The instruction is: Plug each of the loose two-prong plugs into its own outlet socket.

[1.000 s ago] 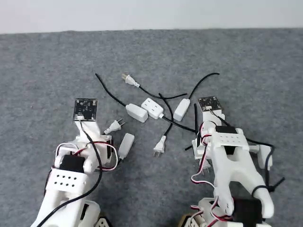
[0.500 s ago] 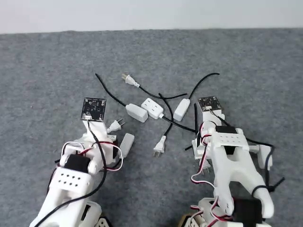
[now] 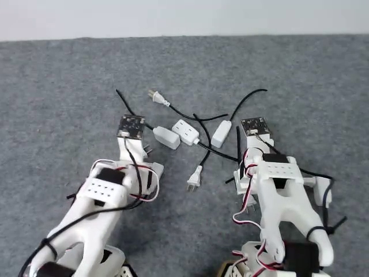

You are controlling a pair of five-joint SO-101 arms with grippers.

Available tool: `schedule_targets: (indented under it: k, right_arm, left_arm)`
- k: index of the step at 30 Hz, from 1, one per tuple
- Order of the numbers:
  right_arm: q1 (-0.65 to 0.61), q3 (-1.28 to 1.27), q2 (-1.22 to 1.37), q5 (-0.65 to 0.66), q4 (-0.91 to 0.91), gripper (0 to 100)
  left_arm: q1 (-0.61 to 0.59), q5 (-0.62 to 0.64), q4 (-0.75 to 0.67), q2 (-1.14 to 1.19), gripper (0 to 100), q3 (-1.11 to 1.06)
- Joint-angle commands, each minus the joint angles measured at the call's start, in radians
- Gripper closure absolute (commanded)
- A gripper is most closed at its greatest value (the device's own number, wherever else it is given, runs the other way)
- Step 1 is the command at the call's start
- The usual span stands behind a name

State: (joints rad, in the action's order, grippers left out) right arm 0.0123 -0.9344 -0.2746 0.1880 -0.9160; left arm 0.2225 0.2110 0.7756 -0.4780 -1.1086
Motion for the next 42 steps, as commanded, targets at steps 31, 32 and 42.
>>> schedule_targets:
  k: [31, 32, 42]
  right_arm:
    - [-0.031, 0.003, -0.042, 0.037, 0.021, 99.1]
    - [-0.031, 0.003, -0.042, 0.037, 0.021, 99.1]
    - [-0.033, 0.003, -0.042, 0.046, 0.021, 99.1]
  left_arm:
    - [0.106, -0.311, 0.16, -0.215, 98, 0.019]
    - [0.106, -0.33, 0.147, -0.212, 98, 0.004]
    - [0.106, -0.502, 0.104, -0.215, 72, -0.093]
